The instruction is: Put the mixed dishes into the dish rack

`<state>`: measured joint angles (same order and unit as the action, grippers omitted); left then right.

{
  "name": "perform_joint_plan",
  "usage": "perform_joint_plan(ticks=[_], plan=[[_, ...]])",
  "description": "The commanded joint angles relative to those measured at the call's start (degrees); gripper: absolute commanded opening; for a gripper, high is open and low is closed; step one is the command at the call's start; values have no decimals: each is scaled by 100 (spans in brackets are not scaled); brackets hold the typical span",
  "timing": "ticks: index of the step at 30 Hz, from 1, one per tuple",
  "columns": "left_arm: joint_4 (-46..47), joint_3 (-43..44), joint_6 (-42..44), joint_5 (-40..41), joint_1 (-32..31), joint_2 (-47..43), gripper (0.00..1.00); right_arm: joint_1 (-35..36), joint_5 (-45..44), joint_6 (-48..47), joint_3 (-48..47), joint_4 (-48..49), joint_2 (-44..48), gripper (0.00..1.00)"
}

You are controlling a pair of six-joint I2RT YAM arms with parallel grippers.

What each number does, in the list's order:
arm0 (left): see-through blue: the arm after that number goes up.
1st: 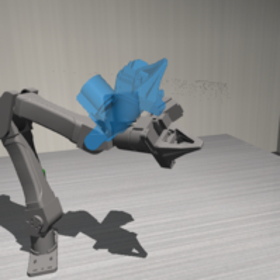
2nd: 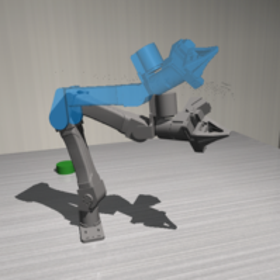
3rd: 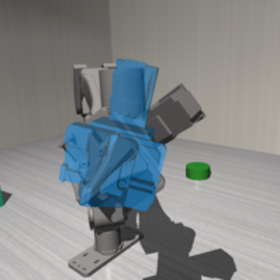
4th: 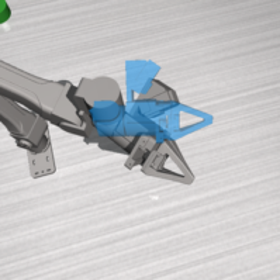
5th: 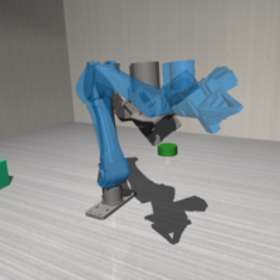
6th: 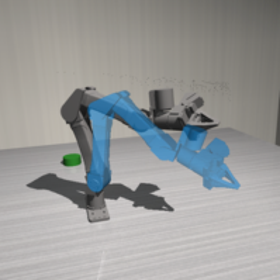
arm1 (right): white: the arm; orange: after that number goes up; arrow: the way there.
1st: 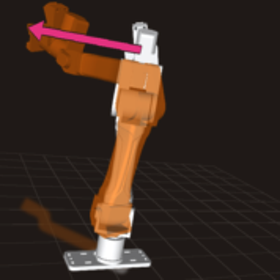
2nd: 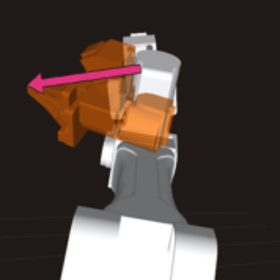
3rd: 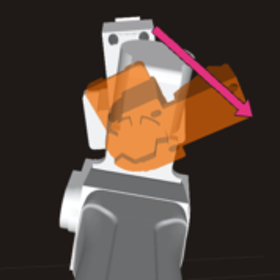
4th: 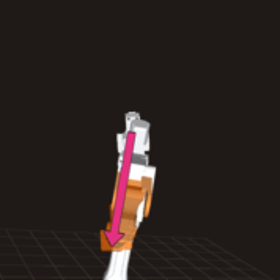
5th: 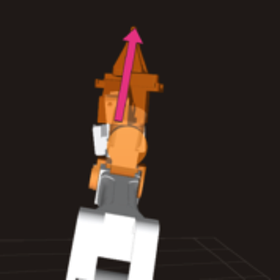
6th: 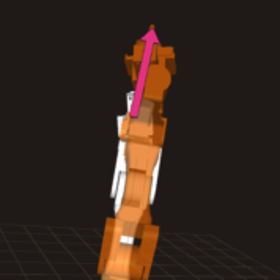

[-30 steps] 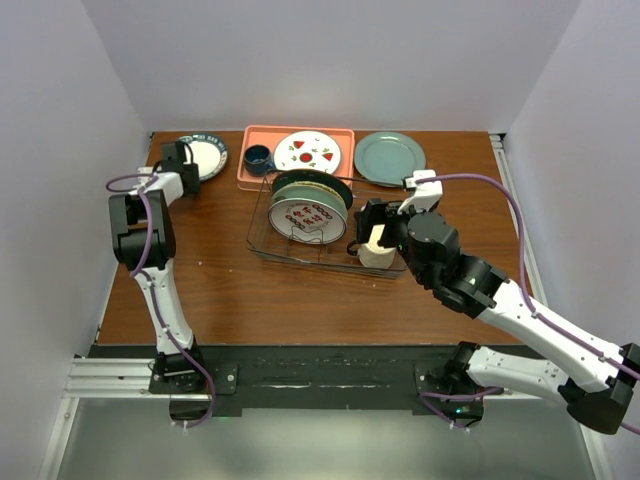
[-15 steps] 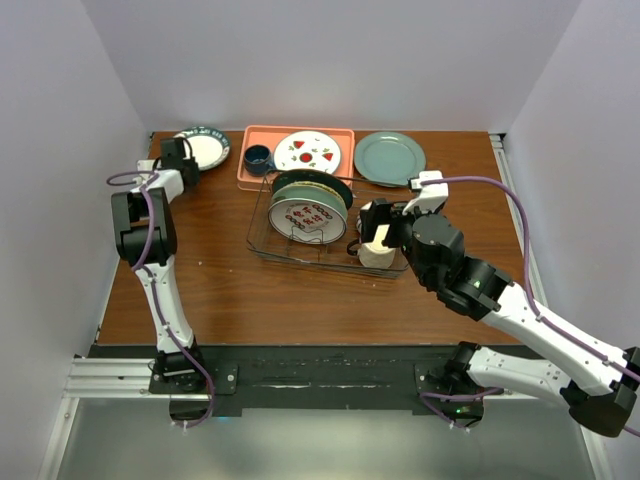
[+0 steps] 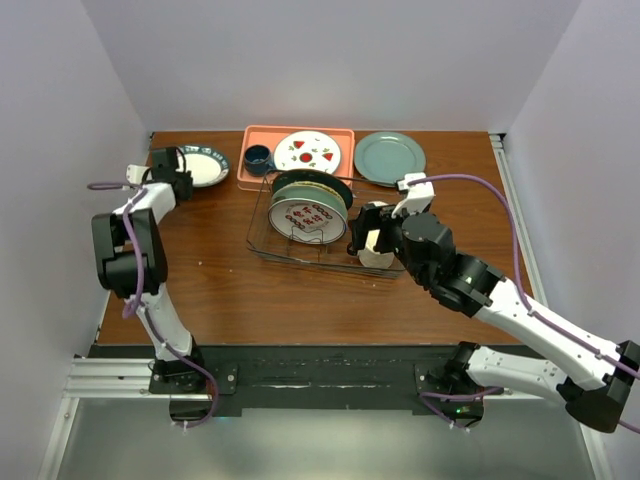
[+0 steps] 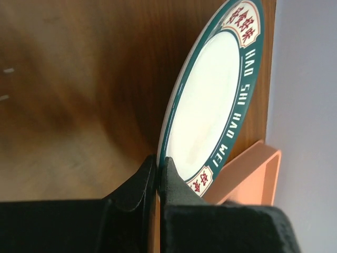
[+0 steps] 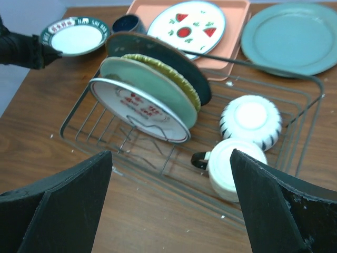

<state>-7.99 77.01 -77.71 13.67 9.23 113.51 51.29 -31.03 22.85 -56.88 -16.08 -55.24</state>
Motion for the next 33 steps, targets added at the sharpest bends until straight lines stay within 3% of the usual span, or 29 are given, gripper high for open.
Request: perform_joint_plan(ticks=[1,8,13,19,24,33], plan=[[298,-545,888,347,35,-1435,0,-31,711,438,-157,-45,-57,98],[245,-1951,1776,295,43,-3534,0,-22,1590,782,28,69,-250,97],[-299,-2119,2339,-118,43,-4345,0,-31,1968,905,151,192,-277,97],[-414,-2173,2928,-1680,43,-5207,0,-22,2346,941,178,604,-224,99],[-317,-2234,3052,-3972,26,-5427,0,-22,2654,818,-129,939,-451,98],[-133,-2357,2762,-5444,26,-6078,0,-22,2496,554,-903,1580,-988,98]])
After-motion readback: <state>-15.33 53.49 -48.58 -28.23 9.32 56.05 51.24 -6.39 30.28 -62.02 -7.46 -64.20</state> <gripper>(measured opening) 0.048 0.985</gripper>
